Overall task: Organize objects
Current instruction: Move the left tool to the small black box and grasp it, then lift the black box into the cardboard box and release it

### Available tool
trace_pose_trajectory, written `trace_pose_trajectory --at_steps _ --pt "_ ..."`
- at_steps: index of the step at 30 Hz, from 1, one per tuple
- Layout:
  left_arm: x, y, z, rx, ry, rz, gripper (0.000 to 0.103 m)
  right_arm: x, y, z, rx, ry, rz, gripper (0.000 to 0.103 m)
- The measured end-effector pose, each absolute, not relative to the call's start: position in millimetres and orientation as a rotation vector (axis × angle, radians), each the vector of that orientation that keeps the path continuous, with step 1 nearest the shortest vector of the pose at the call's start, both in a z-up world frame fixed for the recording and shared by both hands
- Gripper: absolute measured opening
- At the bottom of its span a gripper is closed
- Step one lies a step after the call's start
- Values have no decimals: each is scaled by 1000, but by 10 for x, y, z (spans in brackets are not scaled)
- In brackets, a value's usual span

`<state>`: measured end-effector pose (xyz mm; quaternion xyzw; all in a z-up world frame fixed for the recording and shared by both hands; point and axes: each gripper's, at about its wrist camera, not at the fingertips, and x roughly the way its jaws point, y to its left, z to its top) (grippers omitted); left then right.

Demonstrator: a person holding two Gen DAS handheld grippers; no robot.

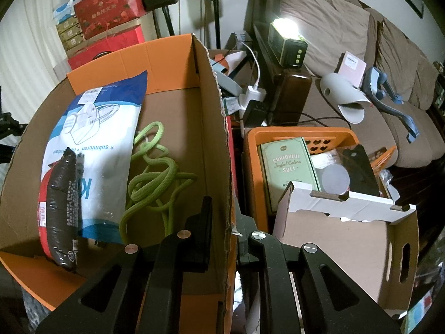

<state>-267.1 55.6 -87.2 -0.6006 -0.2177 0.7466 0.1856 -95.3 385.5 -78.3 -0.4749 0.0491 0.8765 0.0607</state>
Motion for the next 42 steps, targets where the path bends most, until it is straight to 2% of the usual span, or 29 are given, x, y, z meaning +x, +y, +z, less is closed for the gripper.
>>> trace_pose_trajectory --at_steps 16,21,23,28,33,36,42 --pt "-2746 580 -1186 -1735 -760 2024 45 -957 3855 -780 -1437 148 2651 12" --pt "-2744 622 -1174 -1736 -748 2031 45 -955 3853 -780 -1437 149 2651 12" --pt "-2740 649 -1176 -1736 -742 2025 41 -958 3852 -779 -1437 149 2652 12" --pt "-2733 680 -1168 -1735 -732 2043 40 -959 3853 -778 -1438 147 2651 12" --pt "-2747 639 -1212 -1735 -833 2035 41 -957 3851 -778 -1437 148 2651 12" --pt "-2742 663 -1196 -1737 -805 2066 41 -957 3850 -777 -1438 148 2652 12" --pt "-2699 626 -1117 -1712 -815 2121 27 -958 3851 -778 -1438 148 2652 13"
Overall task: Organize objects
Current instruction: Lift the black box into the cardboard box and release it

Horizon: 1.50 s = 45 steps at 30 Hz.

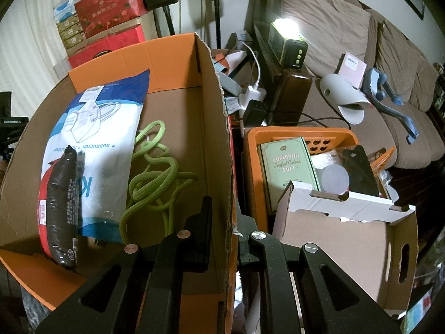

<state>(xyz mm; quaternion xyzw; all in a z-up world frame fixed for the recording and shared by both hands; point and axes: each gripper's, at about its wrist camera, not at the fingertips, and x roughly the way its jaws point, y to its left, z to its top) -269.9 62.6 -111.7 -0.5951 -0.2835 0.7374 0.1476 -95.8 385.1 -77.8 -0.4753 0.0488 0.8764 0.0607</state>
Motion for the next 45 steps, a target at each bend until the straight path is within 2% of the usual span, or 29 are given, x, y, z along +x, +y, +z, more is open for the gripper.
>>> trace_pose_trajectory --at_steps 10,16,25,33,45 --pt "-2595 349 -775 -1593 -882 2183 25 -964 3854 -779 -1438 145 2651 13" --pt "-2466 271 -415 -1494 -855 2235 25 -966 3853 -776 -1437 148 2651 13" --pt "-2318 600 23 -1378 -785 2210 25 -965 3852 -776 -1437 148 2651 13" --pt "-2252 1118 25 -1406 -712 2147 26 -965 3851 -776 -1437 148 2652 13" --pt "-1996 1942 -250 -1484 -621 1981 26 -965 3851 -773 -1436 149 2652 13"
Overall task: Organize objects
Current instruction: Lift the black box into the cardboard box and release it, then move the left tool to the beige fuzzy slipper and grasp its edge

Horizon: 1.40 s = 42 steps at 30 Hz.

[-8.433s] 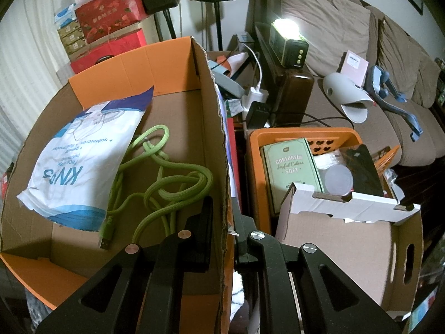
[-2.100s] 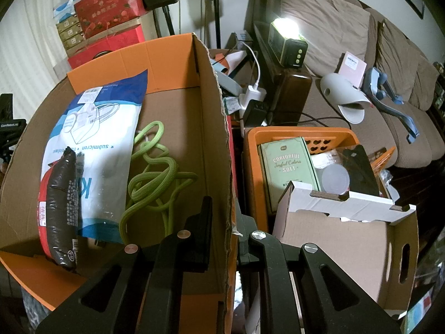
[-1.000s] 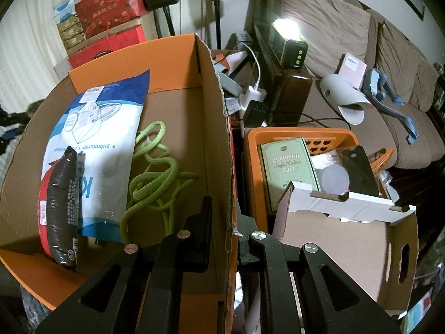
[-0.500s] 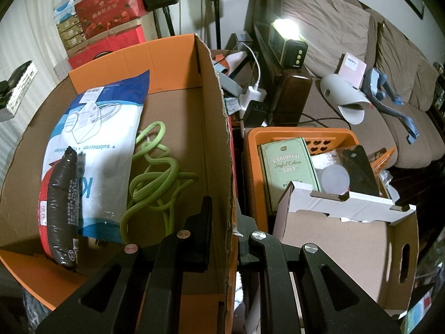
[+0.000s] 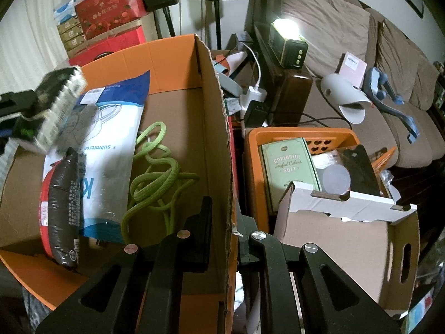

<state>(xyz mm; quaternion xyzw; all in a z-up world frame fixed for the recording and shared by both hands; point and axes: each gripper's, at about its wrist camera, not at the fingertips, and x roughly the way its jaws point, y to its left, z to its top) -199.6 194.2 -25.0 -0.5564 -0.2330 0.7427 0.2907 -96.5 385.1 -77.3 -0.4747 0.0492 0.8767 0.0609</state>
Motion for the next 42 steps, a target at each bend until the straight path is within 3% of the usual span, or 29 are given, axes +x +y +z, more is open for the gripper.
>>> trace_pose_trajectory --at_steps 22,27,31,42 --pt "-1583 2321 -483 -1579 -501 2002 28 -963 3854 -773 -1436 149 2653 13" --pt "-1562 2207 -588 -1619 -561 1937 33 -967 3847 -773 -1435 150 2654 14" --pt "-1492 2132 -513 -1582 -542 1950 46 -965 3852 -775 -1436 151 2654 14" --pt "-1346 1945 -58 -1448 -366 2095 56 -960 3844 -773 -1435 147 2653 14"
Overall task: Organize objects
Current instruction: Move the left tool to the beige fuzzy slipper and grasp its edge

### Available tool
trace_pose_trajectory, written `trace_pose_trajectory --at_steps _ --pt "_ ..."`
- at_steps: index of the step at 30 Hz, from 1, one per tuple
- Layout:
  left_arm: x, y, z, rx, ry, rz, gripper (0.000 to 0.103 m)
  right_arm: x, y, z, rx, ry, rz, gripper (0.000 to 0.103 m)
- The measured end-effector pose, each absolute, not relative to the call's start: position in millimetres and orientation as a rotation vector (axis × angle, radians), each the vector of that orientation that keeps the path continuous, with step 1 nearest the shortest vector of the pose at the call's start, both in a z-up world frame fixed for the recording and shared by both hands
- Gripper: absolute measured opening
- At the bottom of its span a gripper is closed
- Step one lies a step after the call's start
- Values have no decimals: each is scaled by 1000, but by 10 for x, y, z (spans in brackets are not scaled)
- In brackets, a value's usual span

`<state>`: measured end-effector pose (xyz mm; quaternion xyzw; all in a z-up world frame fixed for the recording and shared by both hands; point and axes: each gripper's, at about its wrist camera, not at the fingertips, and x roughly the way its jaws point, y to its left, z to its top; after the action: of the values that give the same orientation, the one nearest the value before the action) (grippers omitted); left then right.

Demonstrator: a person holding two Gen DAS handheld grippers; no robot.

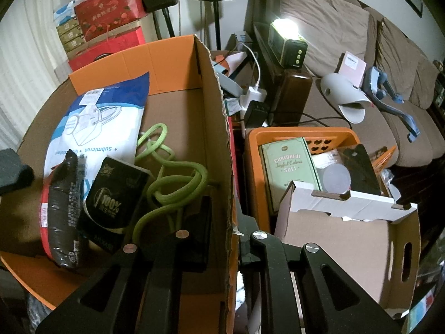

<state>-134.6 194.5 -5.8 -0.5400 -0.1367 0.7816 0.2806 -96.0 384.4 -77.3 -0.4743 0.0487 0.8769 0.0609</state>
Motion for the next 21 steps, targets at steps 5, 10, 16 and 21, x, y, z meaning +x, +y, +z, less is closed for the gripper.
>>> trace_pose_trajectory --at_steps 5,10,16,21 --pt "-1377 1828 93 -1406 -257 2206 58 -959 3846 -773 -1435 147 2653 14" --pt "-1445 1614 190 -1381 -232 2278 60 -959 3846 -774 -1434 147 2654 14" --pt "-1540 1266 227 -1378 -225 2368 61 -957 3848 -775 -1434 146 2653 14" --pt "-1599 967 180 -1385 -206 2448 66 -957 3846 -774 -1433 148 2656 14"
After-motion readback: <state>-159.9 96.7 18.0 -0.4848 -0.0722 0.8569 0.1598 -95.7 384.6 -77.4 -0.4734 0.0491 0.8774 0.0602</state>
